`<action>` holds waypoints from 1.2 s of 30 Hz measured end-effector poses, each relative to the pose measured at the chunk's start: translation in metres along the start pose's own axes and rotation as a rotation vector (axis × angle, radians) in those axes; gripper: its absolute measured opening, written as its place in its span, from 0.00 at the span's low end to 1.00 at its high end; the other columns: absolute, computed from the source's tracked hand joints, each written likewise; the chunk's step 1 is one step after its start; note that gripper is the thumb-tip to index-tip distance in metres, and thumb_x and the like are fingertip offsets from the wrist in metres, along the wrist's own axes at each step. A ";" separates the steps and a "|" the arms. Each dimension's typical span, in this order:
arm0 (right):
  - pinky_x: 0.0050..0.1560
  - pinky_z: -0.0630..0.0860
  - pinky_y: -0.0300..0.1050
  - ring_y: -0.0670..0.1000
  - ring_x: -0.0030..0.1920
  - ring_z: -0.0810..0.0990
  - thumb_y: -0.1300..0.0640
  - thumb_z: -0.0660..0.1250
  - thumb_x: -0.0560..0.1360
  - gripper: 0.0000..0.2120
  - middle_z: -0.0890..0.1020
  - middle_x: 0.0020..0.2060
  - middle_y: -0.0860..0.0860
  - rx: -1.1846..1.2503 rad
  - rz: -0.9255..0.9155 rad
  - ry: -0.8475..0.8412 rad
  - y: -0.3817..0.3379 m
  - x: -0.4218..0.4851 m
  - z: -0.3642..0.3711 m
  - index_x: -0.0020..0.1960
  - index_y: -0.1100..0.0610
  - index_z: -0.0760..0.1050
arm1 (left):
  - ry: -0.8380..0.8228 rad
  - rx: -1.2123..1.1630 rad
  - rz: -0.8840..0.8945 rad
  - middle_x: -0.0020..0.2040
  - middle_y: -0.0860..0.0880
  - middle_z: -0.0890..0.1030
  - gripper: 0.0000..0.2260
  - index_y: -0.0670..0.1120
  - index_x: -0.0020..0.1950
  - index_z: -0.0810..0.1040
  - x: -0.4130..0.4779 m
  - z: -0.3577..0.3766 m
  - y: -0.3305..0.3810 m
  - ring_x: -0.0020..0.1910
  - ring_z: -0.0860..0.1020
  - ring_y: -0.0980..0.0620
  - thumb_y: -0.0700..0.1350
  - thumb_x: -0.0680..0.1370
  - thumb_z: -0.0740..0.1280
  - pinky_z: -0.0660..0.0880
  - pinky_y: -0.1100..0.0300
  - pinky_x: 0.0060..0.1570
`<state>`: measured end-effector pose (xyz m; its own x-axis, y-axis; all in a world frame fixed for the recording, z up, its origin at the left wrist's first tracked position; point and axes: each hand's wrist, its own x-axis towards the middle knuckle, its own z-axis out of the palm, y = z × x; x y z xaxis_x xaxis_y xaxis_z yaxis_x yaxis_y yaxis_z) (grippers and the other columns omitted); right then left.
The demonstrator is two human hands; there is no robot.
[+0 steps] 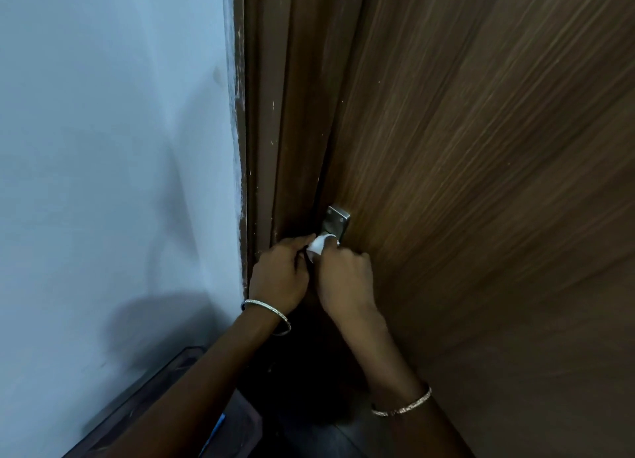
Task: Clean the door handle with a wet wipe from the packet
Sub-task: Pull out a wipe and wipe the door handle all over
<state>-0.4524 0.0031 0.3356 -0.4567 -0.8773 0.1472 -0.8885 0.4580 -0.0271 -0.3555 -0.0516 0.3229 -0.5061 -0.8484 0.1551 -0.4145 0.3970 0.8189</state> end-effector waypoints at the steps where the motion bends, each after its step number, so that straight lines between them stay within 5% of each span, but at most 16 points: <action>1: 0.54 0.71 0.50 0.55 0.53 0.83 0.55 0.56 0.82 0.16 0.84 0.54 0.54 0.008 -0.006 -0.003 0.007 -0.004 0.001 0.68 0.58 0.68 | -0.001 0.014 0.010 0.60 0.49 0.83 0.20 0.52 0.64 0.79 0.001 0.000 0.000 0.54 0.82 0.46 0.38 0.76 0.61 0.78 0.50 0.57; 8: 0.45 0.78 0.48 0.51 0.44 0.84 0.46 0.53 0.83 0.18 0.85 0.44 0.51 0.297 0.030 0.075 0.061 -0.053 0.011 0.62 0.54 0.75 | -0.022 0.085 0.036 0.59 0.50 0.82 0.16 0.53 0.63 0.80 0.006 -0.004 0.001 0.48 0.83 0.48 0.41 0.79 0.62 0.79 0.52 0.52; 12: 0.46 0.77 0.39 0.43 0.43 0.84 0.49 0.56 0.83 0.16 0.87 0.41 0.47 0.945 0.291 -0.057 0.071 -0.071 0.025 0.54 0.51 0.82 | -0.027 0.155 0.063 0.58 0.49 0.83 0.18 0.53 0.63 0.80 0.008 -0.007 0.004 0.47 0.83 0.46 0.39 0.77 0.62 0.80 0.52 0.49; 17: 0.52 0.82 0.44 0.54 0.53 0.86 0.62 0.56 0.84 0.14 0.87 0.52 0.55 1.688 0.510 -0.291 0.052 -0.060 0.044 0.59 0.57 0.79 | -0.025 0.269 0.087 0.61 0.50 0.82 0.22 0.55 0.65 0.79 0.008 -0.009 0.007 0.53 0.81 0.44 0.36 0.75 0.62 0.79 0.52 0.51; 21: 0.59 0.79 0.50 0.56 0.56 0.85 0.61 0.59 0.83 0.12 0.85 0.55 0.57 1.908 0.561 -0.258 0.033 -0.032 0.057 0.61 0.58 0.78 | 0.004 0.269 0.057 0.56 0.48 0.85 0.20 0.55 0.64 0.79 0.007 -0.005 0.009 0.50 0.83 0.43 0.38 0.76 0.62 0.79 0.53 0.49; 28: 0.40 0.83 0.41 0.49 0.43 0.88 0.63 0.68 0.77 0.11 0.88 0.43 0.52 2.127 0.742 -0.161 0.013 -0.001 0.068 0.41 0.54 0.87 | 0.019 0.313 0.095 0.51 0.48 0.86 0.16 0.55 0.60 0.82 0.012 -0.006 0.008 0.48 0.83 0.42 0.44 0.76 0.61 0.78 0.55 0.45; 31: 0.40 0.83 0.43 0.46 0.39 0.87 0.62 0.65 0.80 0.07 0.88 0.40 0.50 2.103 0.882 -0.194 0.006 0.010 0.074 0.48 0.56 0.82 | 0.019 0.339 0.134 0.50 0.47 0.86 0.18 0.54 0.60 0.82 0.011 -0.005 0.006 0.46 0.84 0.42 0.49 0.75 0.59 0.78 0.55 0.42; 34: 0.51 0.80 0.50 0.49 0.42 0.84 0.62 0.61 0.82 0.07 0.84 0.44 0.52 2.092 1.015 -0.237 0.002 0.018 0.078 0.52 0.56 0.77 | 0.016 0.358 0.143 0.50 0.46 0.86 0.18 0.54 0.61 0.81 0.010 -0.003 0.006 0.45 0.84 0.41 0.51 0.75 0.58 0.78 0.54 0.42; 36: 0.47 0.79 0.49 0.49 0.42 0.82 0.62 0.62 0.81 0.06 0.83 0.44 0.52 2.063 1.063 -0.214 0.004 0.017 0.078 0.51 0.56 0.77 | 0.016 0.390 0.150 0.50 0.46 0.86 0.17 0.54 0.62 0.80 0.009 -0.001 0.006 0.45 0.83 0.40 0.48 0.76 0.60 0.78 0.54 0.42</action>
<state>-0.4673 -0.0211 0.2606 -0.4942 -0.5750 -0.6520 0.7881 0.0202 -0.6152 -0.3616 -0.0569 0.3303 -0.5720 -0.7751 0.2683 -0.5941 0.6170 0.5160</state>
